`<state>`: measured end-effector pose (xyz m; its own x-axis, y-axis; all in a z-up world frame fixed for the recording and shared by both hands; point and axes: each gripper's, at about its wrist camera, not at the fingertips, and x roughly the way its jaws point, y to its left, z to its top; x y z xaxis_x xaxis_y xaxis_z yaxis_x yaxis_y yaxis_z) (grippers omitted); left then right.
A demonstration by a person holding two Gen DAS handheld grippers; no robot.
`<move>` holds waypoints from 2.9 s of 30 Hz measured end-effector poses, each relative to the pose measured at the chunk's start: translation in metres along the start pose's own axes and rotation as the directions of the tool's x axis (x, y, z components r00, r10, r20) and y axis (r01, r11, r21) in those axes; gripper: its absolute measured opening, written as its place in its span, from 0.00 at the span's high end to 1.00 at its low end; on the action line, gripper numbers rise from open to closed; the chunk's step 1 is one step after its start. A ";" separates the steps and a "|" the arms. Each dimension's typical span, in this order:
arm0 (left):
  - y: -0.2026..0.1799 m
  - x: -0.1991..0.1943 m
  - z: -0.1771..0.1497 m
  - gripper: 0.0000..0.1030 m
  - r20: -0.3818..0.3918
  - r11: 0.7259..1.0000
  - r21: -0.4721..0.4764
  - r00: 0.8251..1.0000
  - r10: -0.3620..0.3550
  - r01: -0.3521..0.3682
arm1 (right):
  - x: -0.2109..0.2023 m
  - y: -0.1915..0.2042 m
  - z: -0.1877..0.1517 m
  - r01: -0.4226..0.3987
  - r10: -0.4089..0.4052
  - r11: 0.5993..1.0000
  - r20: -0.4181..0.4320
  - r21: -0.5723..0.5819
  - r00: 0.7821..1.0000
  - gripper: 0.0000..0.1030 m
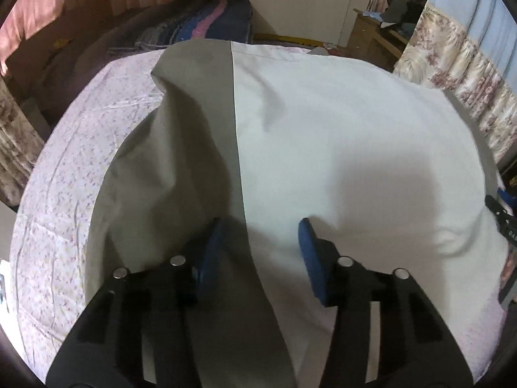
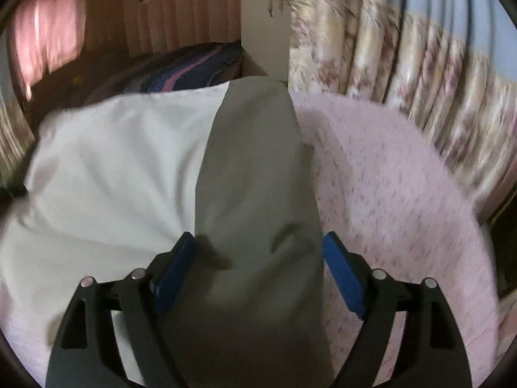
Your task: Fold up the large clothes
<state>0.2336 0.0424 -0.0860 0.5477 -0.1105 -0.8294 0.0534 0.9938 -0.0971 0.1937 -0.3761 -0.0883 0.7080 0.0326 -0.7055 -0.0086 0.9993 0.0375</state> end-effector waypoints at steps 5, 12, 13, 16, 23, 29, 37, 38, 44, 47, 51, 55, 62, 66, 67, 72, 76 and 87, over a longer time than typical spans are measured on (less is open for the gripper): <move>-0.023 -0.021 -0.010 0.03 0.045 0.998 0.046 0.998 0.046 -0.048 | -0.049 0.021 -0.005 -0.023 0.028 0.999 0.127 -0.038 0.992 0.20; -0.076 -0.048 -0.037 0.03 0.109 0.999 0.025 0.993 -0.036 0.033 | -0.071 0.085 -0.028 -0.139 0.162 0.974 0.121 -0.176 0.979 0.19; -0.085 -0.046 -0.042 0.03 0.106 0.998 0.040 0.993 -0.044 0.040 | -0.067 0.096 -0.034 -0.137 0.163 0.965 0.103 -0.225 0.981 0.19; -0.100 -0.034 -0.061 0.03 0.135 0.997 0.073 0.991 0.014 -0.024 | -0.051 0.112 -0.053 -0.060 0.088 0.935 0.065 -0.351 0.994 0.19; -0.080 -0.009 -0.063 0.03 0.092 0.997 0.069 0.995 0.038 -0.045 | -0.034 0.065 -0.051 -0.141 0.140 0.949 -0.021 -0.281 0.990 0.21; -0.084 -0.022 -0.055 0.03 0.088 0.995 0.054 0.993 0.080 -0.085 | -0.074 0.048 -0.040 -0.187 0.204 0.960 0.062 -0.208 0.977 0.11; -0.112 -0.063 -0.052 0.03 0.145 0.999 0.049 0.989 -0.024 0.017 | -0.090 -0.066 -0.043 -0.234 0.177 0.904 0.187 0.357 0.966 0.02; -0.119 -0.063 -0.052 0.03 0.142 0.997 0.059 0.989 -0.048 0.040 | -0.080 -0.077 -0.049 -0.249 0.200 0.865 0.155 0.436 0.967 0.02; -0.154 -0.039 -0.053 0.03 0.100 0.994 0.105 0.994 -0.048 0.038 | -0.061 -0.075 -0.066 -0.307 0.286 0.826 0.117 0.473 0.951 0.02; -0.157 -0.021 -0.053 0.03 0.072 0.995 0.100 0.997 -0.021 0.014 | -0.067 -0.070 -0.074 -0.331 0.309 0.815 0.126 0.475 0.943 0.02; -0.156 -0.017 -0.055 0.03 0.091 0.995 0.100 0.996 -0.024 0.015 | -0.073 -0.060 -0.085 -0.328 0.313 0.812 0.113 0.482 0.943 0.02; -0.155 -0.018 -0.057 0.03 0.088 0.994 0.111 0.996 -0.022 0.013 | -0.076 -0.051 -0.100 -0.338 0.308 0.784 0.147 0.521 0.940 0.02; -0.153 -0.018 -0.056 0.03 0.089 0.993 0.115 0.995 -0.034 0.024 | -0.059 -0.029 -0.102 -0.264 0.231 0.814 0.130 0.517 0.964 0.02; -0.152 -0.018 -0.058 0.03 0.092 0.993 0.111 0.995 -0.045 0.035 | -0.045 -0.015 -0.087 -0.220 0.190 0.843 0.110 0.491 0.976 0.02; -0.152 -0.019 -0.059 0.03 0.093 0.993 0.111 0.994 -0.049 0.038 | -0.043 -0.013 -0.085 -0.208 0.177 0.848 0.109 0.487 0.978 0.02; -0.149 -0.020 -0.063 0.03 0.103 0.993 0.107 0.993 -0.059 0.048 | -0.033 0.000 -0.072 -0.153 0.126 0.877 0.089 0.455 0.988 0.02; -0.149 -0.019 -0.063 0.03 0.103 0.993 0.107 0.993 -0.061 0.050 | -0.028 0.008 -0.066 -0.123 0.106 0.898 0.065 0.422 0.992 0.08; -0.151 -0.014 -0.063 0.03 0.096 0.993 0.111 0.994 -0.056 0.046 | -0.038 0.019 -0.067 -0.178 0.181 0.900 0.031 0.397 0.983 0.53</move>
<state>0.1653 -0.1067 -0.0938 0.6211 -0.1651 -0.7662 0.1709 0.9826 -0.0732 0.1193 -0.3575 -0.1080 0.7162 0.2124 -0.6648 0.1463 0.8857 0.4406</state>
